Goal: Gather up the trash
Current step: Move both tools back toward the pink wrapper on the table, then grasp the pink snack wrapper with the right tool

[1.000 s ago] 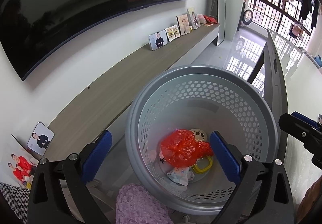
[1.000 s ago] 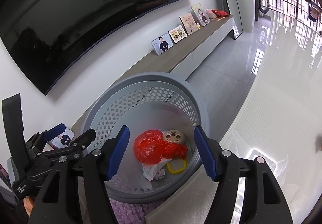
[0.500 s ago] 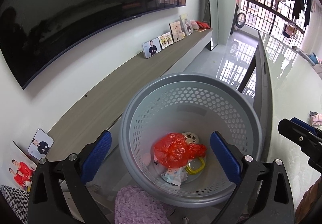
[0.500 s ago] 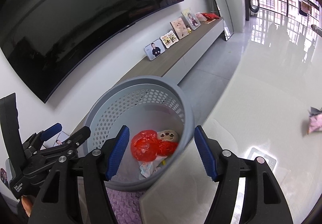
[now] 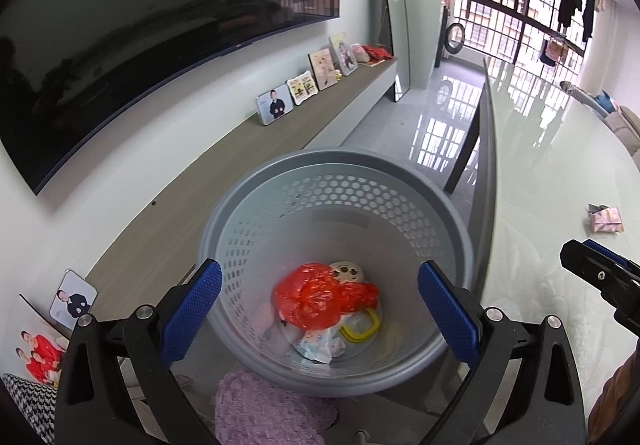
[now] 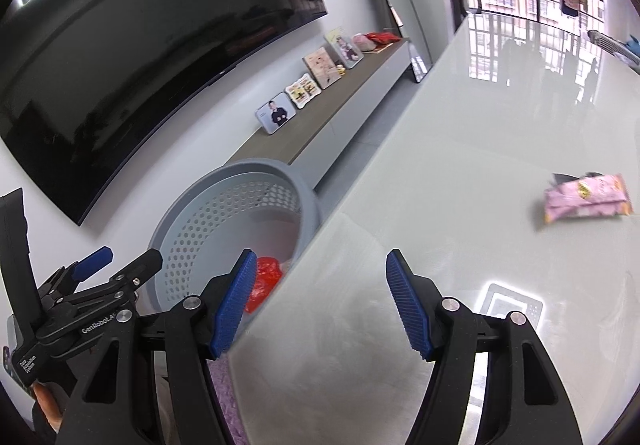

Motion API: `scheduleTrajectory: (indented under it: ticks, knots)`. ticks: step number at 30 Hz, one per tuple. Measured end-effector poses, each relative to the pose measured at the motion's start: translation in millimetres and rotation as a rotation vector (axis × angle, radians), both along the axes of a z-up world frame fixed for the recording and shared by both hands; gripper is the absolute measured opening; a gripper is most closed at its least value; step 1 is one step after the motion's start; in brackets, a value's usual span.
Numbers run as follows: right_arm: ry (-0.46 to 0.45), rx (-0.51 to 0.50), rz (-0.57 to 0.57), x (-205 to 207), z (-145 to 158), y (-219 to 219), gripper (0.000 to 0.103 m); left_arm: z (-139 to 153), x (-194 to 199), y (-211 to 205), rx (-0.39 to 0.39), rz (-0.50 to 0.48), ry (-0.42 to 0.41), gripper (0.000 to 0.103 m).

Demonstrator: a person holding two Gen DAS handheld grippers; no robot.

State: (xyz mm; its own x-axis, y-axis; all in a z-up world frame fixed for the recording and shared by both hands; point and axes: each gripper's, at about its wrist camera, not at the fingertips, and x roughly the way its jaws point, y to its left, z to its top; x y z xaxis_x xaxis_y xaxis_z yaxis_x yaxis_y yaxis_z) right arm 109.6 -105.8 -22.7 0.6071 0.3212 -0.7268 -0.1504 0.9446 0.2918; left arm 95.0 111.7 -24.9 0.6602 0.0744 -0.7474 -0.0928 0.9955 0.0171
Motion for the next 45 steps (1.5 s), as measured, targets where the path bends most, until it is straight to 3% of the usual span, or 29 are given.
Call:
scheduleTrajectory:
  ticks: [24, 36, 45]
  knots:
    - [0.013, -0.015, -0.25, -35.8, -8.5, -130.2, 0.064, 1.1, 15.8, -119.4, -0.023, -0.211, 0.011, 0.097]
    - [0.036, -0.018, -0.372, -32.5, -17.5, -163.2, 0.064, 1.3, 31.8, -170.1, -0.036, -0.325, 0.005, 0.097]
    - [0.059, -0.005, -0.425, -13.4, -25.4, -176.2, 0.064, -4.2, 41.6, -181.0, -0.037, -0.345, 0.014, 0.097]
